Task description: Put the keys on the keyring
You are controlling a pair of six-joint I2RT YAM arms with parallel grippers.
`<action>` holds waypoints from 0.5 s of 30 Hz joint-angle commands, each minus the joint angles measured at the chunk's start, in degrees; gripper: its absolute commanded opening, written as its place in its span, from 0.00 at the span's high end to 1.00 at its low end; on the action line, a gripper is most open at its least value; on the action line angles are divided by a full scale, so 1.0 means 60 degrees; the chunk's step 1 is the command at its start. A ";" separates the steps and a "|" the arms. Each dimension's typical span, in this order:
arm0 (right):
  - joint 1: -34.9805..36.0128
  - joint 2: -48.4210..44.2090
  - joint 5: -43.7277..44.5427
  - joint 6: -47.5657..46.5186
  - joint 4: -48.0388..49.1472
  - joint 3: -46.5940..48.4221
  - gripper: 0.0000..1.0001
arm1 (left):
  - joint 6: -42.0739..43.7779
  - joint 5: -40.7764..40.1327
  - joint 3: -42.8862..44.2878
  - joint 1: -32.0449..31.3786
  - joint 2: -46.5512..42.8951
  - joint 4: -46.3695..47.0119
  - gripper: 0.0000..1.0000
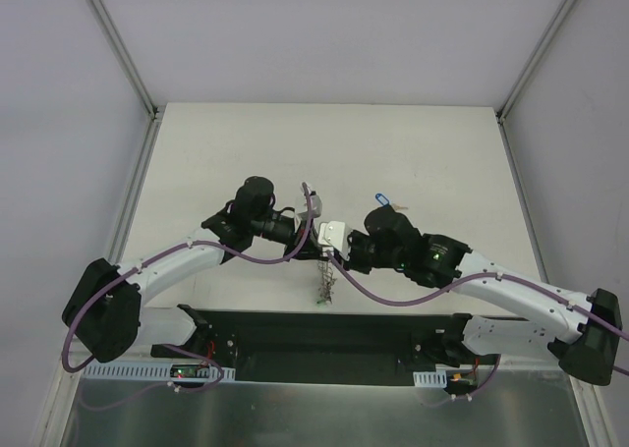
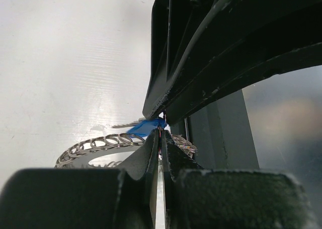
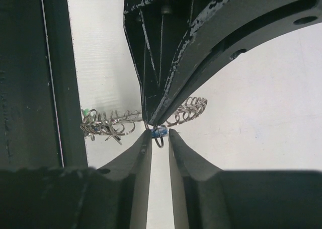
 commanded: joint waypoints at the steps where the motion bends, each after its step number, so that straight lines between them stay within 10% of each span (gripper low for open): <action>1: 0.0007 0.0041 -0.0194 -0.0101 0.0213 0.0391 0.82 | 0.0067 0.0252 0.0218 -0.0076 -0.0385 0.0281 1.00; 4: 0.0007 -0.0018 -0.0194 -0.0101 0.0184 0.0405 0.99 | 0.0096 0.0121 0.0174 -0.0076 -0.0444 0.0266 1.00; 15: 0.0037 -0.0384 -0.0208 0.0089 -0.0109 0.0083 0.99 | -0.0386 -0.1315 -0.0133 0.0378 -0.1058 0.0529 1.00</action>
